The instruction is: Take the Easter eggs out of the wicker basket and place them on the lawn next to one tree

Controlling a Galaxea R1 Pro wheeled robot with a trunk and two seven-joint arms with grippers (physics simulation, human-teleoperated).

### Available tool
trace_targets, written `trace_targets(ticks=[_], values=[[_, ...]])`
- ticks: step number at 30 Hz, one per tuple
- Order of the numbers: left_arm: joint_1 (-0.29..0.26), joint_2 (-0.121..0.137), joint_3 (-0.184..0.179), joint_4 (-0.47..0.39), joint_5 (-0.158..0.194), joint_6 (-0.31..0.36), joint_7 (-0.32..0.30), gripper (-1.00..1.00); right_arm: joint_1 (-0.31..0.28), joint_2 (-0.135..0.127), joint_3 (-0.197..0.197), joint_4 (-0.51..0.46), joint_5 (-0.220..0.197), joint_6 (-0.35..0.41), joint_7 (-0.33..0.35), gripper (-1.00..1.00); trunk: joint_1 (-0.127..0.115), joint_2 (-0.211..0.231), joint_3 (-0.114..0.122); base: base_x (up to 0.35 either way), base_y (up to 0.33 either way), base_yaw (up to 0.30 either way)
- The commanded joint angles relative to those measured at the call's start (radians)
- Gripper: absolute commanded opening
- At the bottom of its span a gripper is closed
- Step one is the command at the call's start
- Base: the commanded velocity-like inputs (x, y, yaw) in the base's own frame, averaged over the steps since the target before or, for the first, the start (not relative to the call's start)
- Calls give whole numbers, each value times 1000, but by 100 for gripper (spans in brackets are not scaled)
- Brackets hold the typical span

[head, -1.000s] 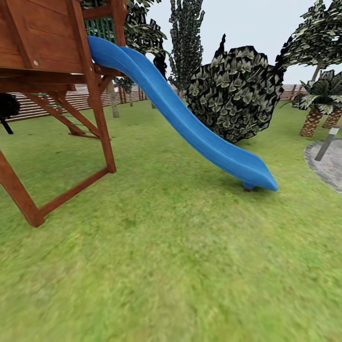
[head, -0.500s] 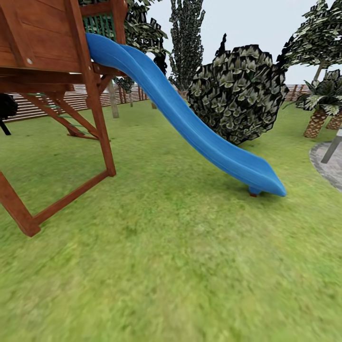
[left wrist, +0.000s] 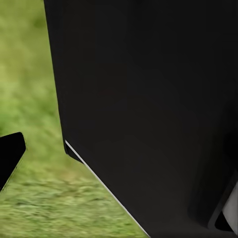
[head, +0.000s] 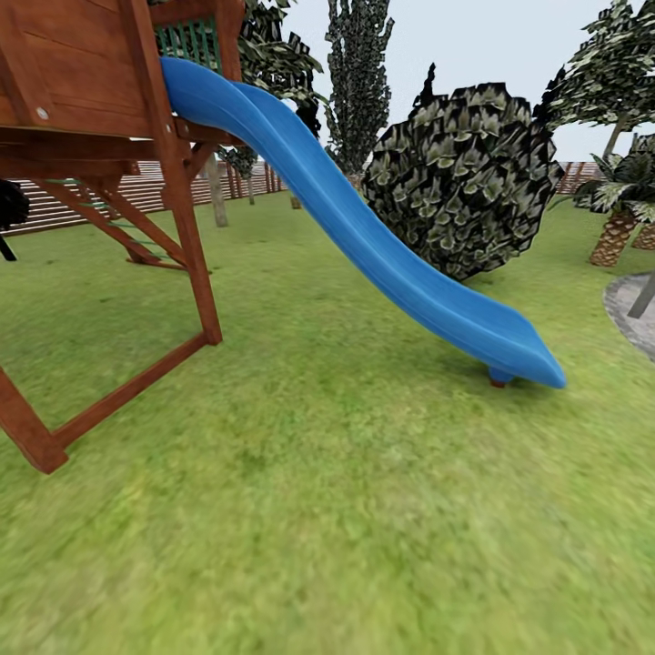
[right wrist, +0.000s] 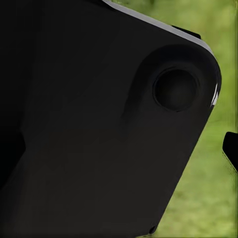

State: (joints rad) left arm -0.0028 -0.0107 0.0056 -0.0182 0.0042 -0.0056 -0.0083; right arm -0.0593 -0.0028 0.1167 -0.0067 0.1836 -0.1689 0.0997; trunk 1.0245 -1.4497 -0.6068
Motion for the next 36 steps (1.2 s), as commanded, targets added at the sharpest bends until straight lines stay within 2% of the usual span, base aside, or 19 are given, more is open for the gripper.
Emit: trace_targets(ticks=[1,9,19,36], values=[[0,0,1,0,0,-1,-1,100,-1,0,8,1,-1,-3,1,100,1,0,-1,317,101,0],[0,0,1,0,0,-1,-1,100,-1,0,8,1,-1,-4,0,100,1,0,-1,317,101,11],[0,0,1,0,0,-1,-1,100,-1,0,8,1,-1,-4,0,100,1,0,-1,317,101,210],[0,0,1,0,0,-1,-1,100,-1,-3,12,2,-1,0,-1,100,1,0,-1,317,101,8]])
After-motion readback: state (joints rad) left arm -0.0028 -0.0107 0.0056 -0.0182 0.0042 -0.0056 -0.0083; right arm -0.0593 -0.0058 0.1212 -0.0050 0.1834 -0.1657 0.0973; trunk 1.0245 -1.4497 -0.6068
